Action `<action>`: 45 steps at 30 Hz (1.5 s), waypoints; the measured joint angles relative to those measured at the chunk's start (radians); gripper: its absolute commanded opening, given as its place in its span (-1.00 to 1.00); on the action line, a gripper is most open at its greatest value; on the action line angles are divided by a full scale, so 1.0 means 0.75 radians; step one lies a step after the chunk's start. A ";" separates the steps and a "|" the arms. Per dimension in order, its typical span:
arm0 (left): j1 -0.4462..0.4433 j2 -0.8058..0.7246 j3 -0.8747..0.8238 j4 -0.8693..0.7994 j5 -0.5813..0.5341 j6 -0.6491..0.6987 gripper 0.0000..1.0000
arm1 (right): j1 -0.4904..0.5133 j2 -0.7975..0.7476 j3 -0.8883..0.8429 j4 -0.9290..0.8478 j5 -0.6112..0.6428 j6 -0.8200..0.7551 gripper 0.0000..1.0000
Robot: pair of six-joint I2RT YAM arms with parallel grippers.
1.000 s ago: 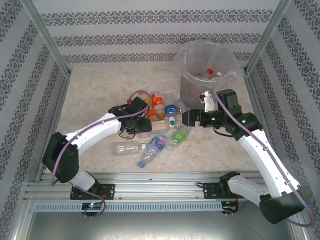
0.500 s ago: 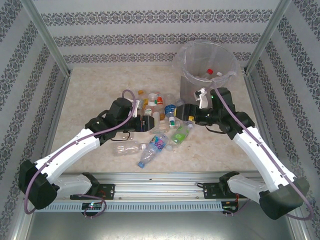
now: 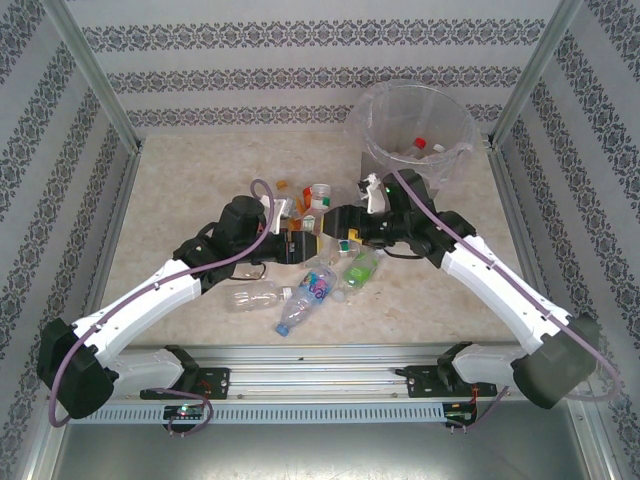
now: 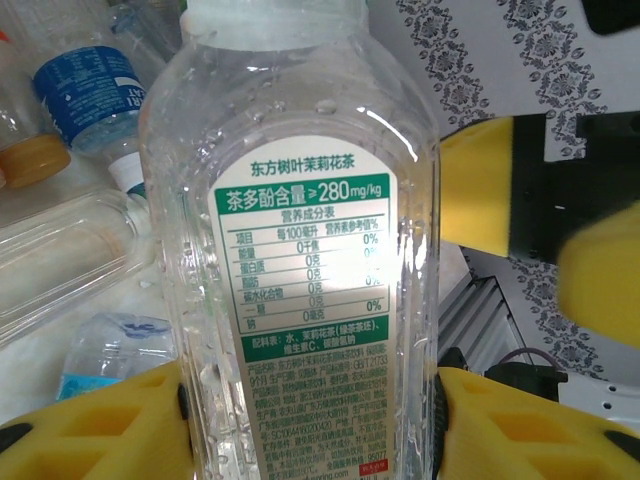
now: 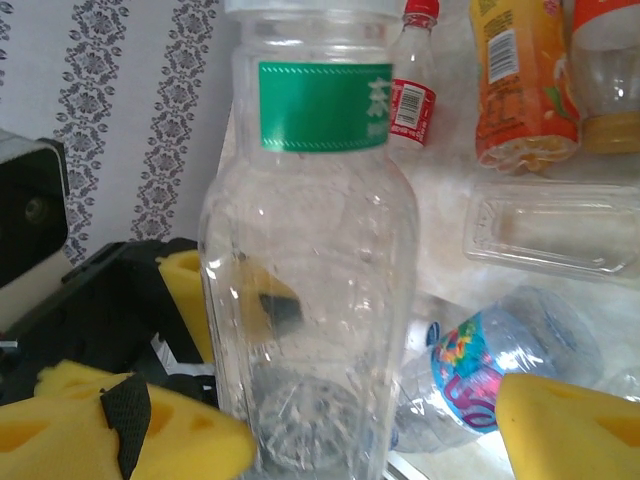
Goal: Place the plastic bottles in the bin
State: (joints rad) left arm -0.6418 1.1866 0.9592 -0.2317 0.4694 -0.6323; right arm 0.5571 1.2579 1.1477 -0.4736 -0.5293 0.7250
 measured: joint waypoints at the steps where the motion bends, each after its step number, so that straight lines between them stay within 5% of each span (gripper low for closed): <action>1: -0.005 0.000 0.000 0.002 0.002 0.000 0.12 | 0.012 0.017 0.011 0.005 0.007 0.006 0.76; 13: -0.024 0.001 0.000 0.032 0.002 0.000 0.20 | 0.073 0.110 0.067 0.027 0.063 0.017 0.38; 18: -0.025 0.004 0.000 0.034 -0.003 -0.001 0.44 | 0.073 0.110 0.072 0.017 0.082 0.013 0.16; 27: -0.036 -0.023 -0.006 0.092 0.013 0.028 0.99 | 0.055 0.061 0.082 -0.016 0.097 0.003 0.16; 37: -0.036 -0.169 -0.084 0.317 0.059 0.032 1.00 | -0.071 -0.129 0.104 -0.120 0.099 -0.107 0.19; 45: -0.036 -0.261 -0.090 0.386 -0.009 0.032 1.00 | -0.214 -0.131 0.387 -0.347 0.218 -0.305 0.19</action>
State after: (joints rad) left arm -0.6685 0.9905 0.8917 0.0578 0.4625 -0.6083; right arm 0.3965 1.1599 1.4380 -0.7338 -0.3660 0.4965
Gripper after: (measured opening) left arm 0.999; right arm 0.599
